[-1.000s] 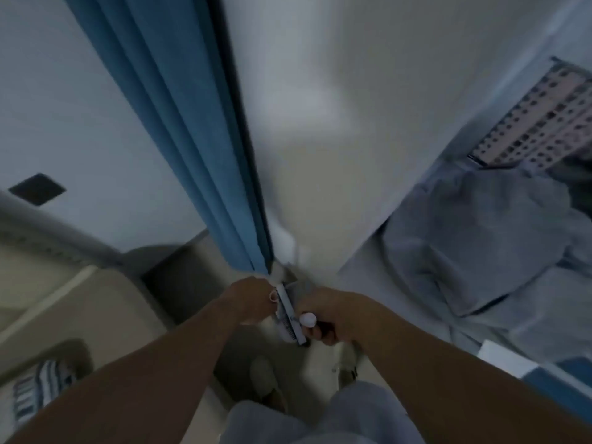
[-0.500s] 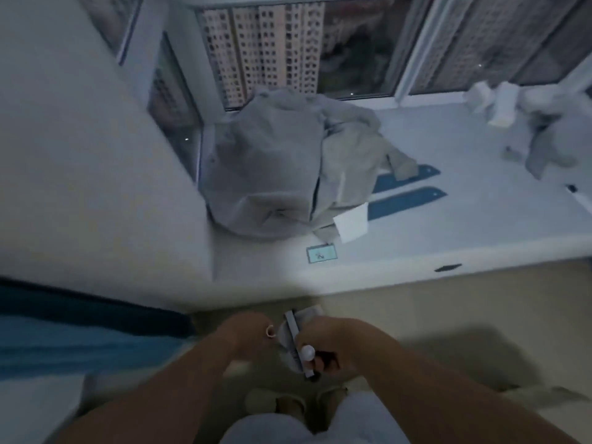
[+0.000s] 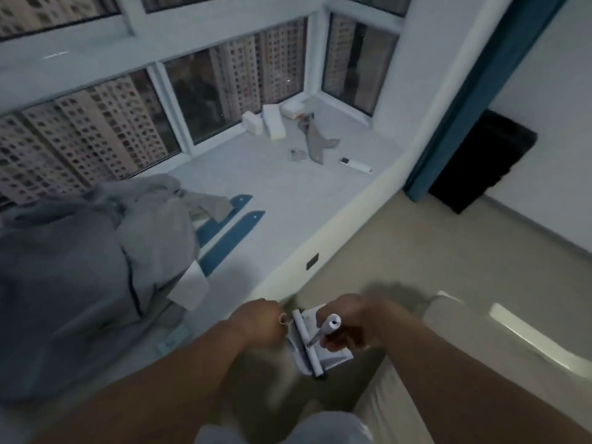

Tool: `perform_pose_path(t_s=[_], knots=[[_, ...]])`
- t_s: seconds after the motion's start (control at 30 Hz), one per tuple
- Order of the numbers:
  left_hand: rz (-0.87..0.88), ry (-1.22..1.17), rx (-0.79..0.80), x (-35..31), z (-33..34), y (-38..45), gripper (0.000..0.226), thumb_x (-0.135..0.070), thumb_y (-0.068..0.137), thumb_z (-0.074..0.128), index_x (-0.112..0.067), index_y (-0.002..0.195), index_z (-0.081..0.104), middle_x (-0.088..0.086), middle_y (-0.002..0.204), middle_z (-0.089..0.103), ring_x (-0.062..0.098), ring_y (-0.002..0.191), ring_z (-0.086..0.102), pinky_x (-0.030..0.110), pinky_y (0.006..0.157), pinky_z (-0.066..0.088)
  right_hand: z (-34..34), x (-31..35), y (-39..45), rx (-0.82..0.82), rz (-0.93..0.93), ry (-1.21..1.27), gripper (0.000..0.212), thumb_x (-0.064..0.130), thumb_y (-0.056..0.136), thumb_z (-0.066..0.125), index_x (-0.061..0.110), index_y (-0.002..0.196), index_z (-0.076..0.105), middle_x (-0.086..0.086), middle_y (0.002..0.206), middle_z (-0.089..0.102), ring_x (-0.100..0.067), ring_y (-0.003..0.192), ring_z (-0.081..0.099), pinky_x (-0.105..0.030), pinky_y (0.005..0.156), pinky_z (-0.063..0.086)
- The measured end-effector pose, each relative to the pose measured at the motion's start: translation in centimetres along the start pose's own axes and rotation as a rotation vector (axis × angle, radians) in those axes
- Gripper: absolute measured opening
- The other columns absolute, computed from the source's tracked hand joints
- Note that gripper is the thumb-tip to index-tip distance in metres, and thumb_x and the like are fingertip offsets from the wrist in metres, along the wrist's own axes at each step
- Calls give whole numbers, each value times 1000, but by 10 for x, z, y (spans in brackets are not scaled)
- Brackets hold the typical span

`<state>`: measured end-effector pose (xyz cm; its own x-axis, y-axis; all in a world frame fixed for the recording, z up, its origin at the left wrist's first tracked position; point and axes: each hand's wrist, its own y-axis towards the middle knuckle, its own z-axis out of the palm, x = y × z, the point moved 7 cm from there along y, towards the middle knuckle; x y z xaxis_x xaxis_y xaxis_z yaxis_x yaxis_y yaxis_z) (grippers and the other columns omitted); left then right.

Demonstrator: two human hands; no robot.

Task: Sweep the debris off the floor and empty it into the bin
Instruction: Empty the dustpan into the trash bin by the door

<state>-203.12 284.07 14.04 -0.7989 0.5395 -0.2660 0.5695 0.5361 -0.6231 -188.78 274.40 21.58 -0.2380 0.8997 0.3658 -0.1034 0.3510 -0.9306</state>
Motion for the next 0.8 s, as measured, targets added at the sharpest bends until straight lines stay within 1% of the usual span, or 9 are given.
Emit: perform_pose_path(t_s=[0.1, 0.17, 0.23, 0.27, 0.33, 0.4, 0.5, 0.7, 0.8], knots=[[55, -31, -35, -48, -41, 34, 31, -39, 94, 52, -23, 68, 56, -4, 69, 55, 20, 68, 56, 31, 67, 45, -55, -7, -20, -37, -14, 196, 49, 12, 91, 44, 11, 45, 62, -3, 51, 60, -9, 38, 53, -17, 44, 22], [106, -27, -44, -79, -67, 58, 36, -35, 95, 51, -24, 61, 50, 1, 75, 62, 24, 74, 60, 32, 70, 45, -92, -6, -30, -121, -39, 276, 46, 13, 89, 47, 13, 46, 61, -1, 51, 59, -9, 42, 52, -16, 43, 24], [153, -11, -55, -104, -91, 86, 36, -36, 94, 50, -24, 60, 49, 9, 94, 71, 27, 82, 66, 31, 68, 42, -126, -8, -34, -226, -59, 385, 38, 11, 88, 49, 13, 52, 58, -1, 50, 57, -10, 45, 53, -14, 37, 28], [164, -5, -67, -111, -98, 97, 34, -38, 92, 49, -24, 61, 48, 9, 93, 71, 28, 83, 66, 31, 67, 41, -137, -8, -35, -265, -63, 411, 35, 11, 89, 49, 12, 55, 56, -1, 49, 56, -11, 47, 52, -14, 36, 30], [194, 6, -72, -132, -116, 122, 32, -41, 86, 45, -22, 61, 49, 3, 74, 63, 26, 76, 64, 30, 63, 39, -159, -7, -42, -323, -101, 517, 34, 8, 91, 46, 10, 58, 53, -2, 46, 54, -10, 44, 51, -13, 35, 32], [237, -7, -75, -153, -136, 143, 32, -40, 84, 44, -19, 61, 53, -1, 67, 58, 21, 67, 61, 29, 57, 38, -178, -4, -50, -338, -174, 653, 41, 3, 94, 41, 10, 55, 53, -2, 42, 51, -9, 35, 49, -11, 35, 34], [286, -13, -74, -178, -166, 178, 32, -38, 86, 45, -19, 64, 57, -1, 71, 63, 20, 64, 61, 28, 54, 40, -205, 11, -62, -365, -250, 735, 62, 1, 95, 39, 13, 37, 57, -1, 40, 51, -9, 33, 48, -12, 34, 35], [342, -12, -66, -230, -218, 246, 27, -28, 84, 53, -12, 63, 58, 2, 65, 62, 21, 64, 61, 28, 53, 38, -288, 9, -44, -588, -174, 944, 44, 12, 84, 49, 16, 42, 61, -3, 52, 48, -14, 51, 42, -16, 39, 27], [364, 21, -35, -264, -236, 284, 27, -29, 82, 54, -11, 62, 58, 3, 64, 64, 23, 63, 63, 27, 52, 37, -331, 5, -40, -615, -128, 1032, 26, 15, 80, 51, 15, 55, 60, -2, 53, 49, -14, 49, 43, -16, 39, 27]])
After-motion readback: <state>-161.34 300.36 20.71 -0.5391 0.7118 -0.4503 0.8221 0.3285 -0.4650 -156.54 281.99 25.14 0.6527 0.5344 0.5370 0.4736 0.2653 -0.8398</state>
